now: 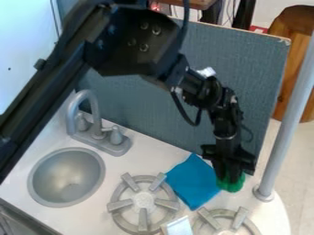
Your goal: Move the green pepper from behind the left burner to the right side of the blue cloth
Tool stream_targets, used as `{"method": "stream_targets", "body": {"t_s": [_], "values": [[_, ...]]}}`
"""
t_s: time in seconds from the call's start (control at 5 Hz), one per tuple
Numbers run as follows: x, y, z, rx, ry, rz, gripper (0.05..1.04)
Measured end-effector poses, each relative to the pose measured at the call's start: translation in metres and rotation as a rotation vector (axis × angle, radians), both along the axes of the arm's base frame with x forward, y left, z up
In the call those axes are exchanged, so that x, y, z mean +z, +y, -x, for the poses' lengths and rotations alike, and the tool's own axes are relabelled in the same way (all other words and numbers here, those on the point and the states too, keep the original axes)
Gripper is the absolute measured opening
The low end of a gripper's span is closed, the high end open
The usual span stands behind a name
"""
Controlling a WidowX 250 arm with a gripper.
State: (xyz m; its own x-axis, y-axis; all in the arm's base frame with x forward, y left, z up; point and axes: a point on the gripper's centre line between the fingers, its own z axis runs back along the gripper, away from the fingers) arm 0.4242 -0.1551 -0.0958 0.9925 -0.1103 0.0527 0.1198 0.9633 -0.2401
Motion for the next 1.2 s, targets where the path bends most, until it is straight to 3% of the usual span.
{"method": "stream_targets", "body": {"t_s": [0.4, 0.6, 0.8, 1.0, 1.2], "values": [[-0.015, -0.008, 0.007, -0.027, 0.016, -0.012, 0.411], [-0.019, -0.005, 0.007, -0.020, 0.004, -0.020, 0.486], [-0.028, 0.002, 0.017, -0.013, 0.025, -0.056, 0.798], [-0.035, 0.008, 0.030, -0.015, 0.049, -0.068, 1.005], [-0.002, 0.008, 0.027, -0.004, -0.005, -0.034, 1.006]]}}
